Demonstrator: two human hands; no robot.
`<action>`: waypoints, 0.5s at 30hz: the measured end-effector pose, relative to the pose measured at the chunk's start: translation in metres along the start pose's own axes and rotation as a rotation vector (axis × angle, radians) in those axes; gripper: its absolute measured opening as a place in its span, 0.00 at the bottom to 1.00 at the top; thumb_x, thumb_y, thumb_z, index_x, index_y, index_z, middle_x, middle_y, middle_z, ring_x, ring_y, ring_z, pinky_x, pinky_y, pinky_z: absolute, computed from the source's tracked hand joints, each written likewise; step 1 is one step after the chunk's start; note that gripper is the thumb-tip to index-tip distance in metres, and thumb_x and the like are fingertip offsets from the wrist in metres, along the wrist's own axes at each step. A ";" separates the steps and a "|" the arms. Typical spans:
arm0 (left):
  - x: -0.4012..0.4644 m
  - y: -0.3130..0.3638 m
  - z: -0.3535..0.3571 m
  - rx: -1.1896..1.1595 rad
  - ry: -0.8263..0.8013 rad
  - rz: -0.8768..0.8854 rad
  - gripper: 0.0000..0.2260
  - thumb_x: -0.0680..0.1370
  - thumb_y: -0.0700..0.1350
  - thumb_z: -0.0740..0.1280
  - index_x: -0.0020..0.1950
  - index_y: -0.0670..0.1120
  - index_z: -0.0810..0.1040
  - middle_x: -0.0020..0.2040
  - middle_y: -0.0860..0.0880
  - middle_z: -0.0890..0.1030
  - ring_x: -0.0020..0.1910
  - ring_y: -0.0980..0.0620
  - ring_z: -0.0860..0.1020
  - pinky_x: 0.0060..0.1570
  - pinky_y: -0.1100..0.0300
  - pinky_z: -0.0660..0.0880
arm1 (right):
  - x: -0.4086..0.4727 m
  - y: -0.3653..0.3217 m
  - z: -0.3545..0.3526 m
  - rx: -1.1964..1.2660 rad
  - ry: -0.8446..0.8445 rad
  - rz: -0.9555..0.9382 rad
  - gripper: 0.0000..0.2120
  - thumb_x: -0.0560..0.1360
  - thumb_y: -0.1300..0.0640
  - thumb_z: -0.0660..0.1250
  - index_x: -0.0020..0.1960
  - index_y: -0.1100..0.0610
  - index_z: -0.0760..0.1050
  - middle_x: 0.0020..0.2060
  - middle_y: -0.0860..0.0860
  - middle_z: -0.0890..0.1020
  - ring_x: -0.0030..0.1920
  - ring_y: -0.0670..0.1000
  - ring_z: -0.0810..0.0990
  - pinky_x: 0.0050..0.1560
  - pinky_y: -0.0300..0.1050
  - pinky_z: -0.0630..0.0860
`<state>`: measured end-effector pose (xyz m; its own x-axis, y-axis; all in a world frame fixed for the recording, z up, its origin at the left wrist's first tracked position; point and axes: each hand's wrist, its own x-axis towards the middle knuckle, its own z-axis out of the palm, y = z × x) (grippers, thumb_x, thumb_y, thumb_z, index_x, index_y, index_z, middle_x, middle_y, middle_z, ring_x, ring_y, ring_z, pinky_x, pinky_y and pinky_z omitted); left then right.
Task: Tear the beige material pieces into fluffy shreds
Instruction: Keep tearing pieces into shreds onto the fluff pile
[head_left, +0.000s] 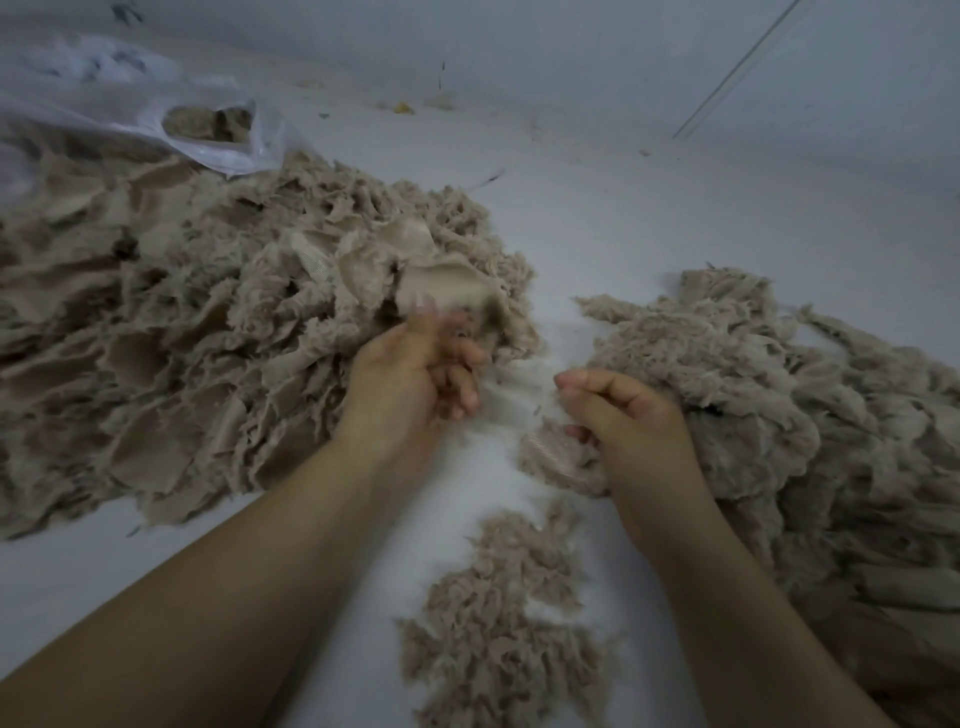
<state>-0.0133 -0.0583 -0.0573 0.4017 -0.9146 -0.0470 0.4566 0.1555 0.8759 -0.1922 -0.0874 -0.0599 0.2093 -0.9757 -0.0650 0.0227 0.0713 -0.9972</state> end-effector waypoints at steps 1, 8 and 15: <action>0.000 -0.002 0.000 0.058 0.023 -0.008 0.24 0.79 0.61 0.59 0.51 0.40 0.77 0.33 0.44 0.77 0.21 0.49 0.71 0.20 0.63 0.63 | 0.000 0.001 0.000 -0.039 -0.044 -0.002 0.11 0.74 0.67 0.71 0.47 0.51 0.84 0.39 0.47 0.79 0.34 0.42 0.75 0.30 0.34 0.73; -0.007 -0.019 0.009 1.433 -0.466 0.251 0.16 0.72 0.52 0.73 0.59 0.54 0.79 0.46 0.55 0.75 0.44 0.56 0.77 0.43 0.59 0.74 | 0.002 0.001 -0.001 -0.045 -0.063 0.022 0.24 0.69 0.79 0.62 0.49 0.52 0.81 0.43 0.50 0.74 0.38 0.42 0.72 0.36 0.31 0.73; -0.013 -0.018 0.014 0.991 -0.342 0.180 0.07 0.77 0.37 0.68 0.41 0.47 0.76 0.37 0.49 0.78 0.35 0.51 0.76 0.38 0.51 0.75 | 0.003 0.007 -0.004 -0.084 -0.169 0.009 0.14 0.70 0.65 0.77 0.51 0.51 0.82 0.47 0.52 0.83 0.45 0.52 0.83 0.39 0.38 0.79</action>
<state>-0.0375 -0.0541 -0.0658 0.0840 -0.9886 0.1249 -0.4992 0.0668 0.8639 -0.1949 -0.0907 -0.0668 0.3710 -0.9257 -0.0742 -0.0598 0.0559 -0.9966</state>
